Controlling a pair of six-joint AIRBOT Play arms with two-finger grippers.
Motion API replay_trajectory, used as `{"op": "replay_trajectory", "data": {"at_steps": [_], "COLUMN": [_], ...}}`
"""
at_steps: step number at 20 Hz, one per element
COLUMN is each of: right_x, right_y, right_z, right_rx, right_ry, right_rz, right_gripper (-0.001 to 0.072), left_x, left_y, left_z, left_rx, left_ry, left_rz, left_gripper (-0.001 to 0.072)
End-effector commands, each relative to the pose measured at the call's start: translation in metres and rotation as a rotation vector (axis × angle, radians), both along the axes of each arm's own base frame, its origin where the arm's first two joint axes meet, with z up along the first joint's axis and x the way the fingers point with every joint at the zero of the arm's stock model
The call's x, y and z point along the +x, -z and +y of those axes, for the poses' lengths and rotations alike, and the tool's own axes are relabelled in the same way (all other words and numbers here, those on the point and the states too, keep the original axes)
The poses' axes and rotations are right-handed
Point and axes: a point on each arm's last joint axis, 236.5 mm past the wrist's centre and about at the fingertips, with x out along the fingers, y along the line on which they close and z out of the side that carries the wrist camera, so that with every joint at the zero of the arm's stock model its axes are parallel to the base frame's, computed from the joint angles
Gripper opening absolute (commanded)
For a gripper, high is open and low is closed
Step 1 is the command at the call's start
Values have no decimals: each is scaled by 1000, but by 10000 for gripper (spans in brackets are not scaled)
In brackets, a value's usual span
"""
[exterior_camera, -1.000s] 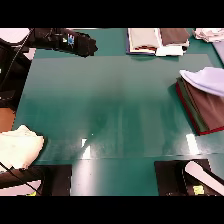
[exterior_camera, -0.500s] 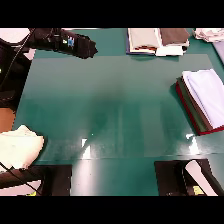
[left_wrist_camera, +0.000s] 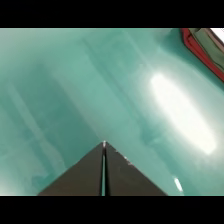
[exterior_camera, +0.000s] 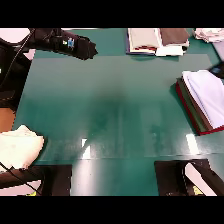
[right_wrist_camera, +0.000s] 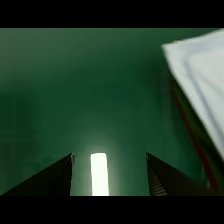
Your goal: Fold the shirts.
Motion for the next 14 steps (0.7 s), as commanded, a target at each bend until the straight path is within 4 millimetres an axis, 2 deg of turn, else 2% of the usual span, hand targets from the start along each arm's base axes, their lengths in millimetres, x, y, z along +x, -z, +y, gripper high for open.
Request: {"op": "replay_trajectory", "data": {"at_steps": [1,3,4,6,7,10,14], "right_x": [5,-3,-8,-18,-23,-32,-34], "right_y": [-11,5,15,32,38,51,51], "right_z": [110,159,181,216,229,253,259], "right_rx": [44,53,54,54,49,40,44], "right_ry": [-286,-425,-487,-584,-625,-697,-707], "right_rz": [-56,-7,19,68,85,110,105], "right_gripper": [506,506,475,102,19,19,19], "left_x": [5,8,11,14,15,19,20], "left_y": [-5,-10,-13,-18,-20,-26,-28], "left_z": [-1,-2,-2,-3,-3,-3,-3], "left_rx": [-17,-31,-40,-54,-59,-77,-81], "left_ry": [-10,-18,-24,-32,-34,-45,-48], "left_rz": [-24,-43,-56,-75,-81,-106,-112], "left_gripper": [30,30,30,30,30,30,30]}}
